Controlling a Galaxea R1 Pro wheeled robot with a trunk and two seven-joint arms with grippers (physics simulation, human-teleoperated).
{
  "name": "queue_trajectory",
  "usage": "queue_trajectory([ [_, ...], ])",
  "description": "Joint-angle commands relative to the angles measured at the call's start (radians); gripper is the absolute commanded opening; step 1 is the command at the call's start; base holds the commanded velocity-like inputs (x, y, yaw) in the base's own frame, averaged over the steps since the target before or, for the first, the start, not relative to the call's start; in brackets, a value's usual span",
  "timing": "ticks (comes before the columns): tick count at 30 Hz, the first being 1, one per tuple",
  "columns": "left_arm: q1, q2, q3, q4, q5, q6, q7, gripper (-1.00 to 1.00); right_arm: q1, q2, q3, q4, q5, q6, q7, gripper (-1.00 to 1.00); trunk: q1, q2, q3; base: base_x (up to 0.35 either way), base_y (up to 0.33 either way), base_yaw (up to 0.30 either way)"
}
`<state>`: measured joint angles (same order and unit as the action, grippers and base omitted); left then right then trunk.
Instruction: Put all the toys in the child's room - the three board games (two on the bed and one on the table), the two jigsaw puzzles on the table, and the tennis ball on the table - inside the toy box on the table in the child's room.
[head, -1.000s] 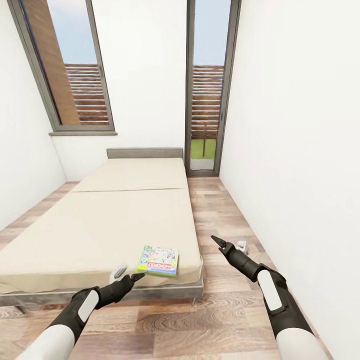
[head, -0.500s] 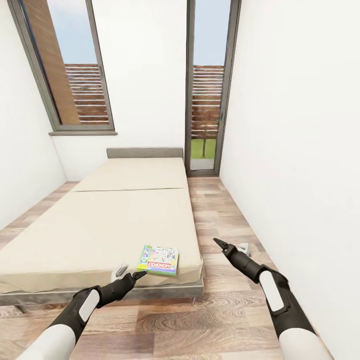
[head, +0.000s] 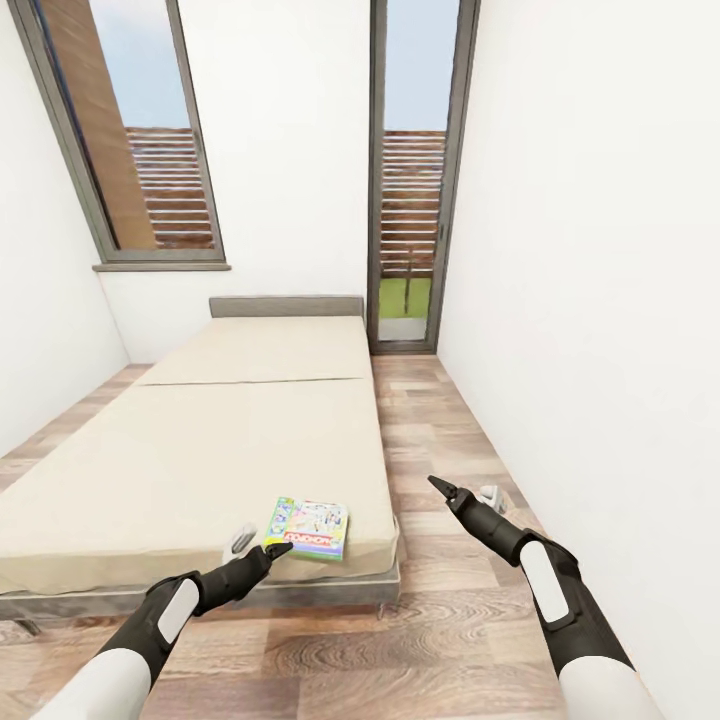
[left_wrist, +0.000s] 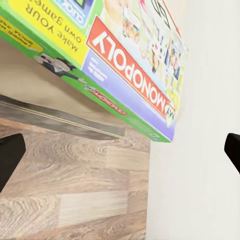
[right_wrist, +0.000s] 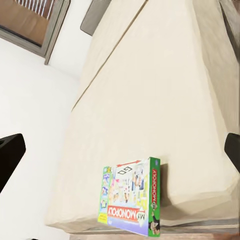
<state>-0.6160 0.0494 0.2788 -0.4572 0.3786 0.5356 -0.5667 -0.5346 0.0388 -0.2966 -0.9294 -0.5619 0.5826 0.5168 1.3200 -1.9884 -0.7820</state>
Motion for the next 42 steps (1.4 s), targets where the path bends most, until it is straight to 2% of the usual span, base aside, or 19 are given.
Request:
queue_trajectory([
  [1, -0.001, 0.0, 0.004, 0.0, 0.003, 0.007, -0.002, 1.0, -0.001, 0.001, -0.004, 0.0, -0.004, 0.008, 0.002, 1.0, 0.0, 0.0, -0.001, 0.084, -0.079, 0.0],
  [42, -0.001, -0.001, 0.003, 0.0, 0.003, 0.007, -0.004, 1.0, -0.001, 0.001, -0.004, 0.0, -0.004, 0.008, 0.002, 1.0, 0.004, -0.007, -0.004, 0.034, -0.006, 0.0],
])
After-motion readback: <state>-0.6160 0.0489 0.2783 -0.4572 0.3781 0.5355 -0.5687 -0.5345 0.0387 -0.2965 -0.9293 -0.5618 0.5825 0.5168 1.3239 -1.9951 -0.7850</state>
